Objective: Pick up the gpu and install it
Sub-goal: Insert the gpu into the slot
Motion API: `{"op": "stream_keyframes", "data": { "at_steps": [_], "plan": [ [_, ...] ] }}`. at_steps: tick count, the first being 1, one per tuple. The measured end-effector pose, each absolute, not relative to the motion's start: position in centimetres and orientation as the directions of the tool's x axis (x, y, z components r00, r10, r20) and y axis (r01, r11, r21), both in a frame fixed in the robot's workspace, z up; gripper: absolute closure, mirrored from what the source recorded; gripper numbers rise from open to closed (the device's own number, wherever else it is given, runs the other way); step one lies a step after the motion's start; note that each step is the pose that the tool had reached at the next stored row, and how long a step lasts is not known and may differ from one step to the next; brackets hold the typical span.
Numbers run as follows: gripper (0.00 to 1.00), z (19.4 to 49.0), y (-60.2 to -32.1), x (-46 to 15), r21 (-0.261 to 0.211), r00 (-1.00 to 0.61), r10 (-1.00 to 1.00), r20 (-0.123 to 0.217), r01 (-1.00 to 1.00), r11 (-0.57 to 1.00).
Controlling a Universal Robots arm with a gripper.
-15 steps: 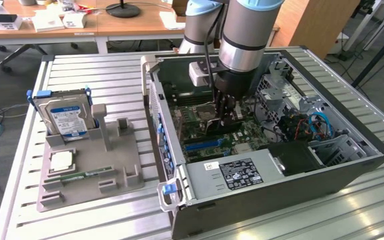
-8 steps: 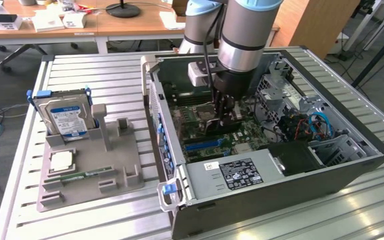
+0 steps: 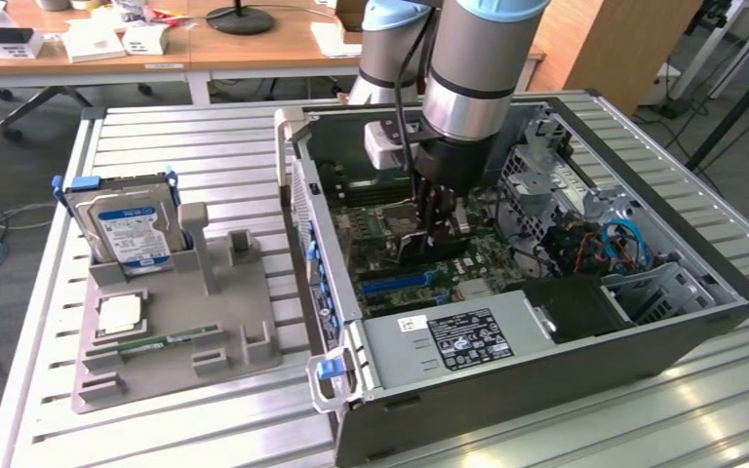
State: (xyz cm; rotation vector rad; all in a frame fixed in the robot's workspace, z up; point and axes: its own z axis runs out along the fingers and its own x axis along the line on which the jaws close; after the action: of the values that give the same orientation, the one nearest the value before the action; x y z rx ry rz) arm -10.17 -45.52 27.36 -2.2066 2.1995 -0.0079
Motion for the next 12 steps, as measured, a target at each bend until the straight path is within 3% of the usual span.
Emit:
{"op": "stream_keyframes", "data": {
  "at_steps": [12],
  "plan": [
    [0.74, 27.36, -45.78, -10.32, -0.022, 0.004, -1.000, -0.015, -1.000, -0.003]
  ]
}}
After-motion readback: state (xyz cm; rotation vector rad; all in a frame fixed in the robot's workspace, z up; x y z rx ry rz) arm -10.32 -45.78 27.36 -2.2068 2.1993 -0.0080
